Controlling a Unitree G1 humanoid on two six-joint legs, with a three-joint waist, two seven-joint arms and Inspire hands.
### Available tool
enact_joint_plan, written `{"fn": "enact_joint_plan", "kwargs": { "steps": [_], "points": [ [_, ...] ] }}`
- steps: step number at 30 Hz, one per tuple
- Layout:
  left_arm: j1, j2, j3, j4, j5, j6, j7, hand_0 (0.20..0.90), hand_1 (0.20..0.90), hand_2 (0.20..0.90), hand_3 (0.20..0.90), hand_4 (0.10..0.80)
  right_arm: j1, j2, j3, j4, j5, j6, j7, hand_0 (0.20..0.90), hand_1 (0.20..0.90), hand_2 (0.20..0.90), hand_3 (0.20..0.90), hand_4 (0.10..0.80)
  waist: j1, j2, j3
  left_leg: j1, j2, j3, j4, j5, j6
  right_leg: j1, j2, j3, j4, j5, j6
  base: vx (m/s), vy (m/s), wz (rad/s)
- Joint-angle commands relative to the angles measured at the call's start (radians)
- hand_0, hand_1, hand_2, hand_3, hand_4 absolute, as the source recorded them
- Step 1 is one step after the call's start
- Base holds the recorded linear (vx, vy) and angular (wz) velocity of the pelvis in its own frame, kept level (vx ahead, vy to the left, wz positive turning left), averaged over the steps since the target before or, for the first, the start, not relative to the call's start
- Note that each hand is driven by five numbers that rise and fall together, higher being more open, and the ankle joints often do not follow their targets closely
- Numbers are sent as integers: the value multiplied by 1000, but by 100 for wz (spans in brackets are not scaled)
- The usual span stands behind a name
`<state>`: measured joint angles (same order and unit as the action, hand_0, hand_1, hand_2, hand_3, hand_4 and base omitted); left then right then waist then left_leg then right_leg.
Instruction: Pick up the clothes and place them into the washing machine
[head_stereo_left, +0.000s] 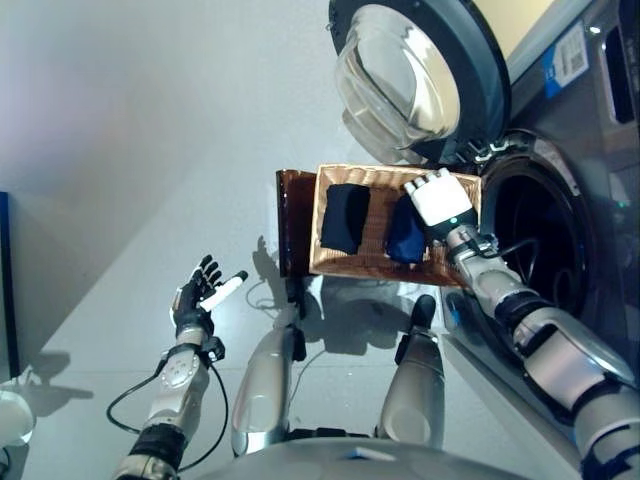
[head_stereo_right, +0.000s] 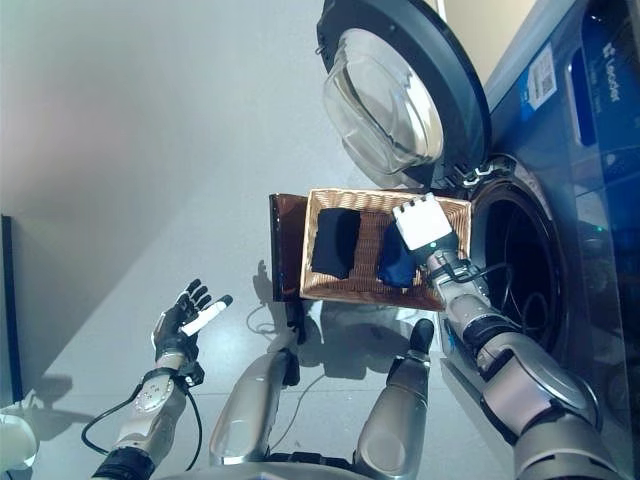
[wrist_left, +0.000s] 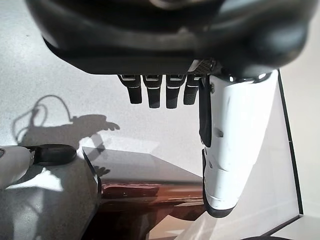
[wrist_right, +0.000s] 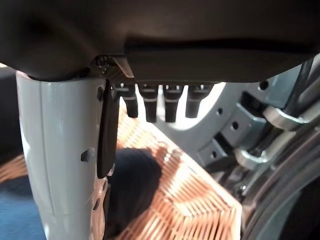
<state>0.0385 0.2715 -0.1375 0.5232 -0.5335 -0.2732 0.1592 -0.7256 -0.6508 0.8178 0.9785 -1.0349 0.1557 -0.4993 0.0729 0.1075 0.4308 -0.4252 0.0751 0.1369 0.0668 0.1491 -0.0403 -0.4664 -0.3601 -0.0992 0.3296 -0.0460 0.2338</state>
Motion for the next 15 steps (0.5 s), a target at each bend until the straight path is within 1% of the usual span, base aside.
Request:
{"fn": "enact_joint_plan", "kwargs": {
  "steps": [1,9,12,15],
  "points": [
    [27,87,14,-97,-26,-100,19,900,900,900,900,800,-101,-26,3,-28,-21,41,-50,900,900,900,900,800,23,-38,-20,-6,52,-64,146,-112,-92,-46,-3,3,-13,147,-39,-12,-7,7],
    [49,91,26,-97,-21,-99,23,900,900,900,900,800,-83,-12,-14,-44,-14,33,-56,900,900,900,900,800,21,-40,-17,-49,55,-79,237,-157,-88,-81,-5,18,82,99,-51,-1,2,7],
    [56,98,31,-107,-22,-100,24,900,900,900,900,800,-87,-8,-6,-44,-8,28,-53,900,900,900,900,800,25,-44,-14,-67,57,-94,276,-172,-84,-95,1,27,120,81,-56,-10,2,9],
    [68,109,39,-127,-23,-98,21,900,900,900,900,800,-99,-17,-4,-51,1,21,-51,900,900,900,900,800,31,-45,-3,-98,57,-108,319,-188,-75,-121,0,28,162,64,-60,-24,-4,3]
  ]
}}
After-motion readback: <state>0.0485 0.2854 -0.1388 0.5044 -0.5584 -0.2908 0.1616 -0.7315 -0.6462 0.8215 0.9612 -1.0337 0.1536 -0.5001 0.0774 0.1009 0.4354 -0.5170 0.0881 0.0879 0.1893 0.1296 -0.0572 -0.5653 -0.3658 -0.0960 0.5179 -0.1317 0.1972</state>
